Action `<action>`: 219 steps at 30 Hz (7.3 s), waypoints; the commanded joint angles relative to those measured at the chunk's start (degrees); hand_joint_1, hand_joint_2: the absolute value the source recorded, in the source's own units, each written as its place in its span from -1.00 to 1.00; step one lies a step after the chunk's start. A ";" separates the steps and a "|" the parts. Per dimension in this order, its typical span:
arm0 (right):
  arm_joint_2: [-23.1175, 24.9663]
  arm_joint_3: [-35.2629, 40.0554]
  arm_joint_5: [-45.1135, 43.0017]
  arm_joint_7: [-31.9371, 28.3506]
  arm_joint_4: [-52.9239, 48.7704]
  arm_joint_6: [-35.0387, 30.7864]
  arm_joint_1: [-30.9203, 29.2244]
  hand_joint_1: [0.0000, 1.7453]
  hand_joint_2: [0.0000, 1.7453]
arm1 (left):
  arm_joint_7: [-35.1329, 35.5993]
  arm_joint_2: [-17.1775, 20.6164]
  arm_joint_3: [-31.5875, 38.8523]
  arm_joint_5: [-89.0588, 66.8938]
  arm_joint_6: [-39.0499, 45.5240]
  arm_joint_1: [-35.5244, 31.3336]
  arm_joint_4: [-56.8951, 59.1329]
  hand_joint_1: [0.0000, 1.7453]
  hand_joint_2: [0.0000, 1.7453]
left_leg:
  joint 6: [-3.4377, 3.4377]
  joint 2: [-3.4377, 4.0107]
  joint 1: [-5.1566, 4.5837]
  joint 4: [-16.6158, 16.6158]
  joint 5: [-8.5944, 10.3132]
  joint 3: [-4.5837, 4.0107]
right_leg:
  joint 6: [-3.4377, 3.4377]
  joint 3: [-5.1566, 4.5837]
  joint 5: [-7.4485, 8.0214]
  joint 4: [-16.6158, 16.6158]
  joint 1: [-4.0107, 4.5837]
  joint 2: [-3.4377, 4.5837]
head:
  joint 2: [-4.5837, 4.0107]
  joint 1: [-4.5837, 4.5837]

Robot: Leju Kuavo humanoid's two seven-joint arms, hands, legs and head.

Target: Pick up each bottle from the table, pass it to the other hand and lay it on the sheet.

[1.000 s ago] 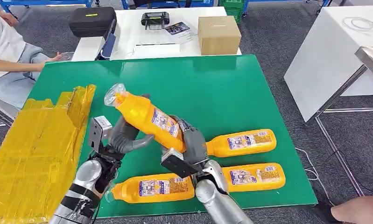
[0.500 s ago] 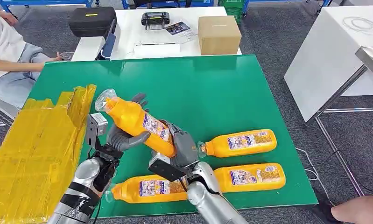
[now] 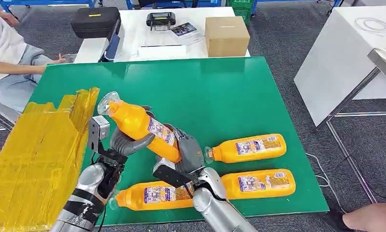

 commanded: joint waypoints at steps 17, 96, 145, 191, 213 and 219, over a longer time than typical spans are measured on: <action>-5.34 -3.59 -11.06 -8.46 -27.62 -4.03 9.28 -1.00 1.00 | -5.16 2.99 5.84 -46.04 47.67 -3.72 -5.20 1.00 1.00 | 0.00 -0.21 0.06 0.01 -0.01 -0.08 | -0.05 0.00 -0.05 -0.01 0.07 -0.27 | 0.00 0.00; -9.26 -2.87 -18.64 -10.71 -28.98 -0.57 7.60 -1.00 1.00 | -1.70 20.38 10.55 -92.35 48.44 -5.78 45.48 -1.00 1.00 | -0.04 0.06 0.13 -0.05 -0.02 0.11 | -0.08 0.13 -0.04 -0.04 0.13 0.01 | 0.00 0.02; -10.13 19.83 -6.43 -2.83 -12.50 23.02 -0.66 -1.00 1.00 | -20.55 6.02 21.93 -19.99 10.73 6.99 -6.50 -1.00 1.00 | -0.11 -0.32 0.13 -0.10 0.15 0.11 | -0.08 0.19 -0.06 -0.06 0.13 -0.39 | 0.00 0.00; -14.48 26.30 5.69 5.34 -4.60 16.45 -4.95 -1.00 1.00 | -20.55 6.67 19.15 -16.61 13.76 10.54 -9.60 -1.00 1.00 | -0.11 -0.09 0.16 -0.02 0.05 0.08 | -0.10 0.15 -0.06 -0.03 0.17 -0.18 | 0.00 0.00; -12.05 22.86 12.46 12.70 -0.08 13.39 -6.14 -1.00 1.00 | -20.55 5.66 19.62 -17.63 12.68 10.91 -9.26 -1.00 1.00 | -0.13 -0.11 0.12 -0.04 0.11 0.01 | -0.07 0.06 -0.02 0.01 0.12 -0.17 | 0.00 0.00; -11.27 22.12 14.22 14.81 1.90 13.19 -6.69 -1.00 1.00 | -20.55 5.55 19.80 -17.72 12.47 11.07 -9.21 -1.00 1.00 | -0.11 -0.07 0.15 -0.03 0.05 0.09 | -0.10 0.15 -0.06 -0.03 0.17 -0.15 | 0.00 0.00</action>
